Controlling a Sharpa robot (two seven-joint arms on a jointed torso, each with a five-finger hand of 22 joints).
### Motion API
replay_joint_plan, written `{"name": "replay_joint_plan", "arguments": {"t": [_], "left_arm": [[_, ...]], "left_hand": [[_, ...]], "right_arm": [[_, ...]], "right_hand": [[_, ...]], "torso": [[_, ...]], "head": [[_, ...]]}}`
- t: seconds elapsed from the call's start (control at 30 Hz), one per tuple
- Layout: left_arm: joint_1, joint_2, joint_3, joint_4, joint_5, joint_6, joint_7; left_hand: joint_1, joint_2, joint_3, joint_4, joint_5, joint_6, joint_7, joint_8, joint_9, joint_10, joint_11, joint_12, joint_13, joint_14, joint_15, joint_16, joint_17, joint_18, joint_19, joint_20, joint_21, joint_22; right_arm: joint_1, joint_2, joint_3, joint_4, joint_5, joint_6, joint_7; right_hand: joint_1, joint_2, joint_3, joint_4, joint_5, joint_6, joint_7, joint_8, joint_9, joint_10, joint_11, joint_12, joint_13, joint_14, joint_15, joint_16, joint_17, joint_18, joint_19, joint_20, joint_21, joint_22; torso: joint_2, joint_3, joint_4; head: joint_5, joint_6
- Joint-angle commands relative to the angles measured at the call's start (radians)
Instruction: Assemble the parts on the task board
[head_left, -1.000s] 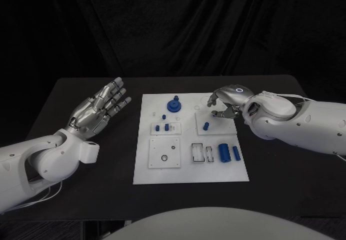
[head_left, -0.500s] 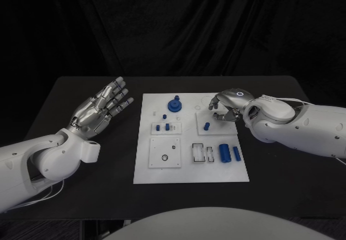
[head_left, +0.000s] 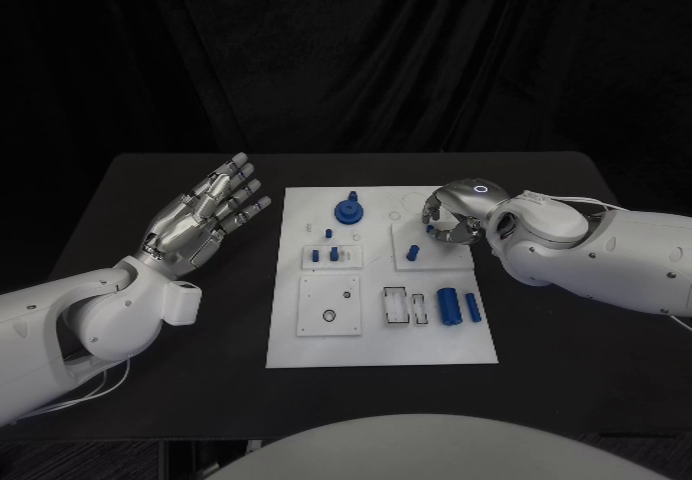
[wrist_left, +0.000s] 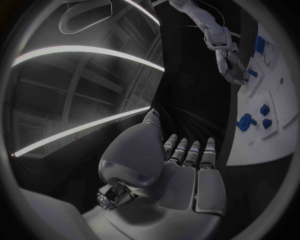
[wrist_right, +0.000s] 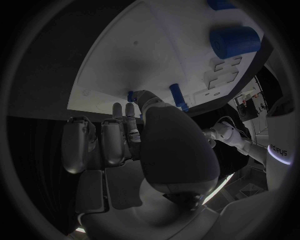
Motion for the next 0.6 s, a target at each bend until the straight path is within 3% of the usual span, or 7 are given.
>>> {"name": "replay_joint_plan", "arguments": {"t": [0.03,0.2,0.6], "left_arm": [[0.000,0.004,0.001,0.002,0.006,0.022,0.034],[-0.001,0.006,0.001,0.000,0.006,0.025,0.029],[-0.002,0.011,0.001,-0.006,0.006,0.026,0.015]], "left_hand": [[0.013,0.000,0.000,-0.008,0.008,-0.005,0.000,-0.005,-0.001,0.001,0.009,0.006,0.001,0.009,0.004,0.007,0.002,0.001,0.002,0.009,0.007,0.004],[0.023,0.003,0.001,-0.015,0.020,-0.007,0.000,-0.006,-0.001,0.000,0.011,0.006,0.001,0.012,0.011,0.010,0.002,-0.003,0.005,0.013,0.008,0.004],[0.042,0.007,0.003,-0.037,0.053,-0.007,0.006,-0.005,-0.001,-0.002,0.012,0.003,0.000,0.010,0.016,0.010,0.001,-0.006,0.008,0.014,0.008,0.001]], "right_arm": [[-0.003,-0.001,0.000,-0.002,-0.007,0.017,-0.029],[-0.006,0.003,0.000,-0.005,0.018,0.014,-0.022],[-0.015,0.010,0.000,-0.011,0.034,-0.003,-0.003]], "right_hand": [[-0.012,0.004,0.003,-0.010,0.010,-0.002,-0.002,0.018,0.024,0.008,-0.004,0.012,0.006,-0.001,-0.005,0.004,-0.002,-0.018,0.001,-0.005,0.000,0.193],[-0.020,0.010,0.009,-0.015,0.011,-0.015,0.001,0.037,0.054,0.022,-0.008,0.029,0.017,0.001,-0.008,0.007,-0.001,-0.018,0.004,-0.008,0.003,0.194],[-0.028,0.012,0.020,-0.020,-0.006,-0.046,0.010,0.045,0.080,0.040,-0.016,0.053,0.033,0.001,-0.013,0.007,-0.005,-0.018,0.004,-0.012,0.002,0.194]], "torso": [[0.000,-0.0008,-0.0009],[-0.001,-0.0009,-0.0006],[-0.001,-0.0011,0.0002]], "head": [[0.004,0.000],[0.003,0.000],[0.005,0.000]]}}
